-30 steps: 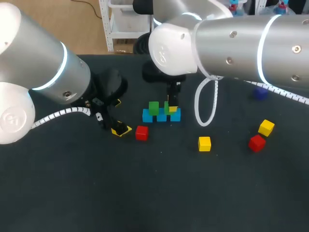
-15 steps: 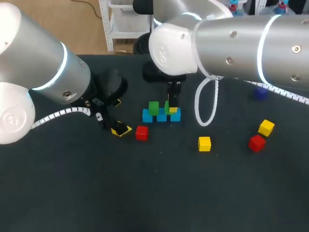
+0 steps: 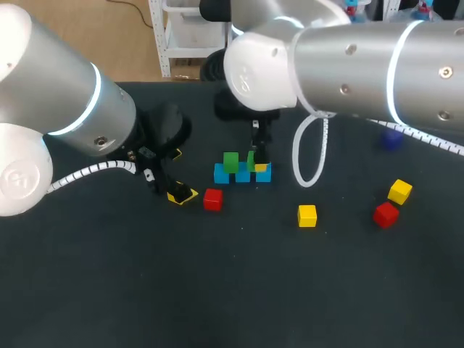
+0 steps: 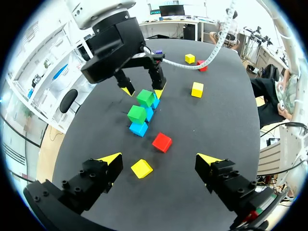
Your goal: Place the blue cubes, place green cubes on the blue cubes, place the yellow cubes on the green cubes, then place the red cubes on the yellow cubes, and place purple cube on the red cubes.
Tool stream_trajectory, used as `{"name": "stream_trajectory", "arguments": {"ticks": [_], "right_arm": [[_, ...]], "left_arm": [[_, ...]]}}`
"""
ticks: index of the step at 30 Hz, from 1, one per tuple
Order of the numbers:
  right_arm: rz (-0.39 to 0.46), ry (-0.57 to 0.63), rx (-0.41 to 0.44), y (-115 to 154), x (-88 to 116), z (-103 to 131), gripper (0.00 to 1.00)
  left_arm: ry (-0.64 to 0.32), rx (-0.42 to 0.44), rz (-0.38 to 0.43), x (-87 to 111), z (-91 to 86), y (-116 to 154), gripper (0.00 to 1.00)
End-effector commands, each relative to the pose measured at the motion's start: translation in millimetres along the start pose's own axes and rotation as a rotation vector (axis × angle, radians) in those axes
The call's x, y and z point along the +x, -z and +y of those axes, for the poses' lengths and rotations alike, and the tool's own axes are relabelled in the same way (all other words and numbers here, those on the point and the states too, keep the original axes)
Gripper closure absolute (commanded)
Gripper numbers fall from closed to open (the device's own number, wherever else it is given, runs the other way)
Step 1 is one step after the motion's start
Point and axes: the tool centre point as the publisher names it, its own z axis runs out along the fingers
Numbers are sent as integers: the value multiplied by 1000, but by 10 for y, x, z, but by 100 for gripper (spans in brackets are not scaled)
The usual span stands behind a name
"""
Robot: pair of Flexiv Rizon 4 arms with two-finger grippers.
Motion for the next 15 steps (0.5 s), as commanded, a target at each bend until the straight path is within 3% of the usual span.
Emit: {"name": "stream_trajectory", "arguments": {"ticks": [1,15], "right_arm": [[-16,-6,17,90,39,31,13],[-78,-62,74,397,345,278,7]], "left_arm": [[1,0,3,-8,6,-4,0],[1,0,3,-8,6,-4,0]]}}
